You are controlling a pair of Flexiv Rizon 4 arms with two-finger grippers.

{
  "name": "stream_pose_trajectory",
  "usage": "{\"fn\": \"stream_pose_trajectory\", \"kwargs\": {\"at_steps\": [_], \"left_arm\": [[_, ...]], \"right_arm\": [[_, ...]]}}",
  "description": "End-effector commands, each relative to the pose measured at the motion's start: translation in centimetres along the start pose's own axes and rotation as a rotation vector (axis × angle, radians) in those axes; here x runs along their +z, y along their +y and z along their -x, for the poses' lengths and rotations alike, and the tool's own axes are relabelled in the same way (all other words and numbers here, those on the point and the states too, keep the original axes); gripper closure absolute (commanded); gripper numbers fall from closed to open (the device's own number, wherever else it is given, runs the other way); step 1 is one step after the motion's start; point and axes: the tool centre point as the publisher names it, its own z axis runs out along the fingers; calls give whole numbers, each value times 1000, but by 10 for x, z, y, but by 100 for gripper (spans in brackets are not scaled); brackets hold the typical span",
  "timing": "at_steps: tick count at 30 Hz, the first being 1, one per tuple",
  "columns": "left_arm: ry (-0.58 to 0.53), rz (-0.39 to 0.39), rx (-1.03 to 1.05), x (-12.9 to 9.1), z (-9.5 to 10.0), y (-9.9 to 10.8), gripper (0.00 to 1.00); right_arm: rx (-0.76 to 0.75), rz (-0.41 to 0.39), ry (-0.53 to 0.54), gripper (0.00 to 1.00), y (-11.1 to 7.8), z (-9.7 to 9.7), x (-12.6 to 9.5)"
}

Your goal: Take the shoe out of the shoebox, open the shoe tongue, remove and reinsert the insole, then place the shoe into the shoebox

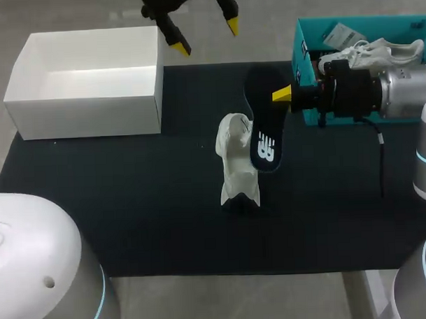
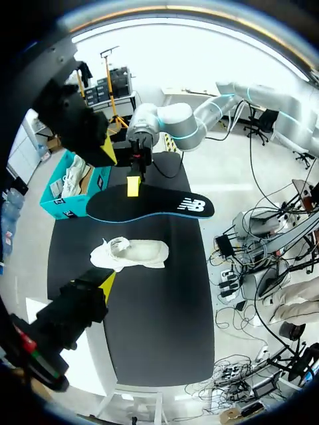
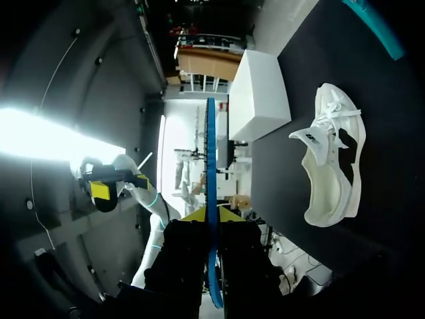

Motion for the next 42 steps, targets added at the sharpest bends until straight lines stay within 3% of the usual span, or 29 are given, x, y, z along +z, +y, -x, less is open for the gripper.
{"fn": "stream_pose_trajectory", "kwargs": {"at_steps": [1,9,17,24,33,40,42], "left_arm": [[-532,27,-81,2,-18,-8,0],[-532,27,-81,2,-18,-8,0],[-696,157,51,26,-13,6,0],[-826,213,46,43,6,18,0],[-838,183,18,66,19,19,0],[-828,157,-3,79,22,15,51],[-821,153,-11,84,22,14,53]], "right_arm": [[-3,17,-11,100,-2,-2,-4],[-27,52,50,100,-4,-19,-9],[1,139,212,100,-6,-37,-10],[-17,122,214,100,-5,-52,-2],[-3,96,195,100,-1,-53,4],[3,54,187,100,4,-52,10],[0,39,192,100,3,-53,13]]}}
